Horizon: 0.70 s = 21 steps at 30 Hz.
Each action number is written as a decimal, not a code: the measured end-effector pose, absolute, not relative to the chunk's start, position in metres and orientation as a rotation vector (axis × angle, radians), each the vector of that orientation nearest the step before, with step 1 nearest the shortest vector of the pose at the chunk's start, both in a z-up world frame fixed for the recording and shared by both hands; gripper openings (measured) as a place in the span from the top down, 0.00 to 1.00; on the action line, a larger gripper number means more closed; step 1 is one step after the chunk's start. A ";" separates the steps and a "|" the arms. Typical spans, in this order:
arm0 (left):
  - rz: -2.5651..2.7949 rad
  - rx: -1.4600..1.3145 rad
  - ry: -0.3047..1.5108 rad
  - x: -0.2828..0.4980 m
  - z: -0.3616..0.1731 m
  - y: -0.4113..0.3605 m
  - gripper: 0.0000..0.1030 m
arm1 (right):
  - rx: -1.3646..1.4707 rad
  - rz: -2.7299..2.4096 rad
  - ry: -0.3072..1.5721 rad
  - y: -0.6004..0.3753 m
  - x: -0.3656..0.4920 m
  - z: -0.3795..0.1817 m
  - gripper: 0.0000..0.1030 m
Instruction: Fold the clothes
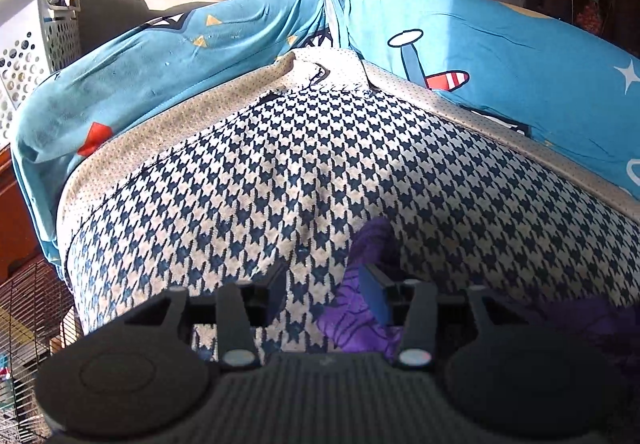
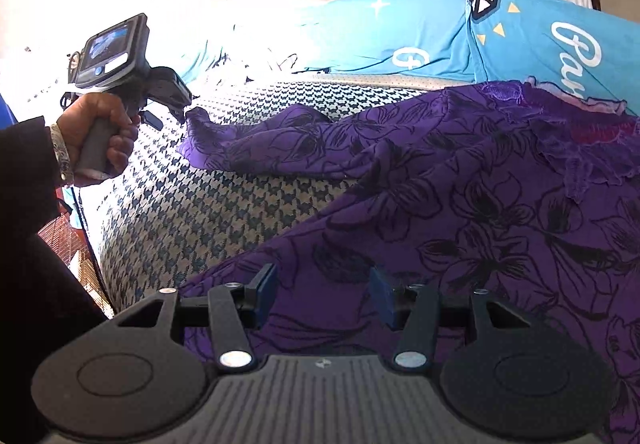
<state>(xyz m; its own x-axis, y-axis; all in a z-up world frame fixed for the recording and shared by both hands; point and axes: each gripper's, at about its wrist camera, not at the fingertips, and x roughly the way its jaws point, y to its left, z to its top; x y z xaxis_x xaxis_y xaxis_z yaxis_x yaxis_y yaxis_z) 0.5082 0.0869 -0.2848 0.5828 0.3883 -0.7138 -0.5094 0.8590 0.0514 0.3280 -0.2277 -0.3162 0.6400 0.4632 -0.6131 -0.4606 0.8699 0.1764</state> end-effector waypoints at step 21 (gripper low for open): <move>0.367 -0.011 0.956 0.526 -0.331 0.039 0.77 | -0.072 0.546 0.736 -0.218 0.330 -0.329 0.50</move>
